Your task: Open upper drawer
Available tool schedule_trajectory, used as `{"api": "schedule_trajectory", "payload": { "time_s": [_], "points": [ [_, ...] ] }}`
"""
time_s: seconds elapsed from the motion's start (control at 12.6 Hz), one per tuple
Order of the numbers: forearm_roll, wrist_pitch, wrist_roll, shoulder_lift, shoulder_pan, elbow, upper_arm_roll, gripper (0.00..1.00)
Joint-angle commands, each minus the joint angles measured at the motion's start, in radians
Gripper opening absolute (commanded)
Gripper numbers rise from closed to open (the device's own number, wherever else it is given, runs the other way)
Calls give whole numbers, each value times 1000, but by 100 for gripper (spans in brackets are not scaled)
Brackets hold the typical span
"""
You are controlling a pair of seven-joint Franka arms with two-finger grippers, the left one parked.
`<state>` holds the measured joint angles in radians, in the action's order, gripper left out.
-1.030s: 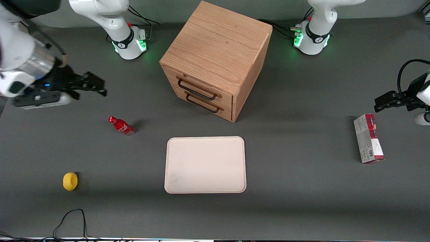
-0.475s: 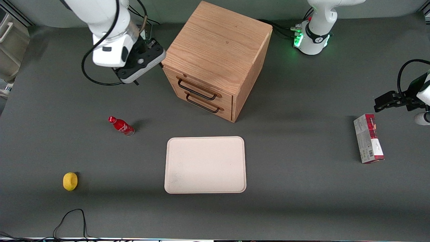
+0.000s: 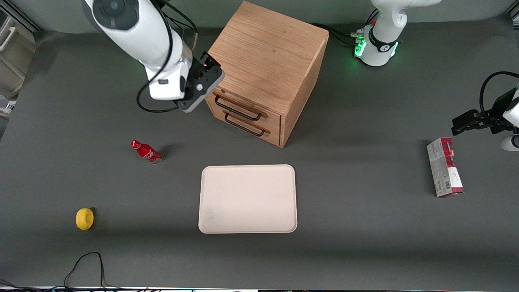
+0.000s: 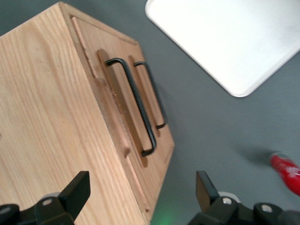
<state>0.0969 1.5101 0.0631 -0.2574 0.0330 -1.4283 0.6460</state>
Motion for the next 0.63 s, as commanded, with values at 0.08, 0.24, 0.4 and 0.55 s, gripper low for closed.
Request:
{"api": "schedule_trajectory", "payload": {
  "time_s": [0.08,0.24,0.4,0.55],
  "points": [
    [18,5,53,-130,25,35,4,100],
    [3,62,69,-154,38,13,3,100],
    [-35,142,73,-161,54,-32,3,100],
    [-69,211,75,-170,56,-75,4,100]
  ]
}}
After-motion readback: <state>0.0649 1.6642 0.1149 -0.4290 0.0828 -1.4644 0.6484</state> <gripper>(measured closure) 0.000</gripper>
